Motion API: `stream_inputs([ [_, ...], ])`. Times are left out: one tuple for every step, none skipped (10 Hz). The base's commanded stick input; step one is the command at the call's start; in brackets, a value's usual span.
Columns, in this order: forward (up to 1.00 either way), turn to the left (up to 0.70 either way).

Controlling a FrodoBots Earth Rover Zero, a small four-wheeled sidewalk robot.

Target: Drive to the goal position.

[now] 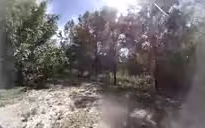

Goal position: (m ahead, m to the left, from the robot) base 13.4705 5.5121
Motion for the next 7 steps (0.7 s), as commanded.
stream_inputs([
  [0.85,0.00],
  [0.85,0.00],
  [0.85,0.00],
  [0.85,0.19],
  [0.85,0.33],
  [0.85,0.15],
  [0.85,0.02],
])
